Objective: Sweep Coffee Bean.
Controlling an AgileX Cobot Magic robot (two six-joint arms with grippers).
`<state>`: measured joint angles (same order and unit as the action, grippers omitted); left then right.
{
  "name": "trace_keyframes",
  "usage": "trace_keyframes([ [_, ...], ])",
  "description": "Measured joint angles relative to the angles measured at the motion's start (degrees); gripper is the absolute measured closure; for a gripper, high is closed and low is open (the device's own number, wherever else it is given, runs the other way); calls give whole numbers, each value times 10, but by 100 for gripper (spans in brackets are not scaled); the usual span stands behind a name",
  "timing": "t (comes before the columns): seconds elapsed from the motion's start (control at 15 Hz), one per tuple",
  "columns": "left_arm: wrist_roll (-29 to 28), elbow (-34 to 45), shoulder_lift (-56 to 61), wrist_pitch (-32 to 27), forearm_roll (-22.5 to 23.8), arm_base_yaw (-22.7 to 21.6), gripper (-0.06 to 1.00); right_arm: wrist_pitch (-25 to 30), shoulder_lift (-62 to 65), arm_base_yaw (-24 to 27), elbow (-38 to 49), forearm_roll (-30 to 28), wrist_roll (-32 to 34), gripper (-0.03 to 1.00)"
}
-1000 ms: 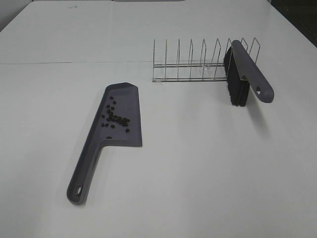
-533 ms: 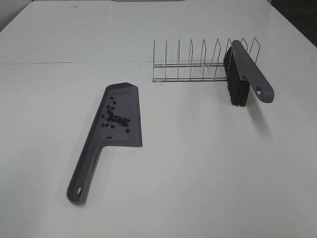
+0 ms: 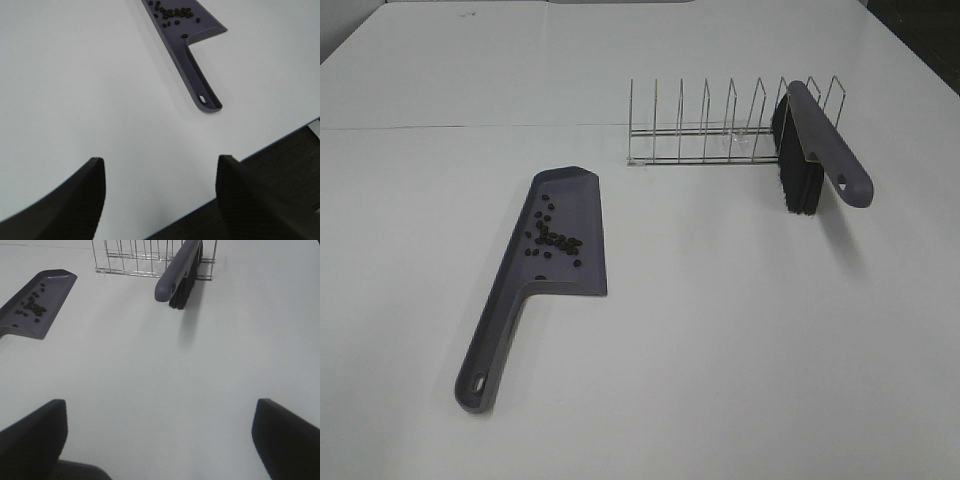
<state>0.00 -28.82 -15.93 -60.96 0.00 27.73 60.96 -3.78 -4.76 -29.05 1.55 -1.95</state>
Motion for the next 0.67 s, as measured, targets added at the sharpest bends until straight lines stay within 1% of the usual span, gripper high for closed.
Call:
trace_keyframes([
  [0.67,0,0,0,0,0,0,36,0,0,0,0,0,0,11],
])
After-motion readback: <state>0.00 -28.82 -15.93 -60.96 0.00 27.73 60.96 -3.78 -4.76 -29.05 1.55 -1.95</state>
